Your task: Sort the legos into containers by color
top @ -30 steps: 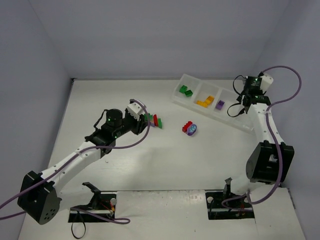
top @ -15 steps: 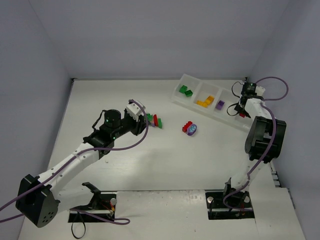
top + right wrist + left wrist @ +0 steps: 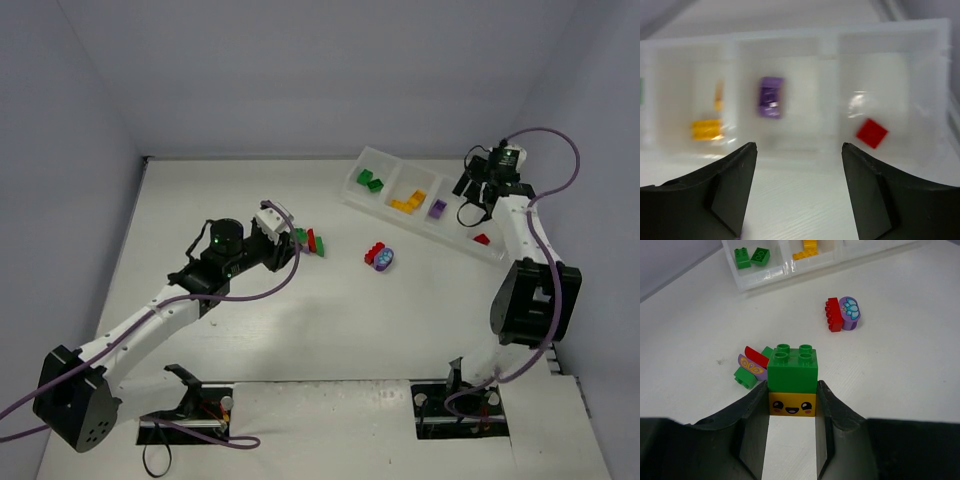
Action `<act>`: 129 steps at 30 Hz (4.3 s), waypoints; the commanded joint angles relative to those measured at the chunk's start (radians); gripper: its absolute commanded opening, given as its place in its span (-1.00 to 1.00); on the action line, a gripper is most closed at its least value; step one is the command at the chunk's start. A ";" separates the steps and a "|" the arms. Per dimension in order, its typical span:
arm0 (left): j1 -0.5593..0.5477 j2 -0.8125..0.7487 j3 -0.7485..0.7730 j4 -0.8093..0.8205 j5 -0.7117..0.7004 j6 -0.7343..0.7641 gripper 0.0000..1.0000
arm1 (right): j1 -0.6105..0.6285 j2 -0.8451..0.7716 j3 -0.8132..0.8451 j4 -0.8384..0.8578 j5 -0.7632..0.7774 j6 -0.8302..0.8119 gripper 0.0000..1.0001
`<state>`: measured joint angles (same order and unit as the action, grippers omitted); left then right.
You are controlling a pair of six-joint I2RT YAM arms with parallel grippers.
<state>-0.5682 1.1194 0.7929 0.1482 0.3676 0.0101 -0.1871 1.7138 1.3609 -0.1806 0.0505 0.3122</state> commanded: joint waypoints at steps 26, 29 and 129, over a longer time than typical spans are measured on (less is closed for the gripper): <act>-0.013 0.103 0.150 0.122 0.083 0.103 -1.00 | 0.681 -0.157 0.040 0.171 -0.733 0.163 0.32; -0.018 0.109 0.152 0.122 0.076 0.106 -1.00 | 0.702 -0.135 0.043 0.173 -0.739 0.160 0.31; -0.018 -0.033 -0.018 0.017 -0.070 0.002 -1.00 | 0.451 0.234 0.363 0.210 -0.292 -0.149 -0.87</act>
<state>-0.5884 1.1126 0.7570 0.1299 0.3077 0.0303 0.2623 1.9041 1.6684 -0.0322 -0.3473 0.2161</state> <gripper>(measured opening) 0.297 0.333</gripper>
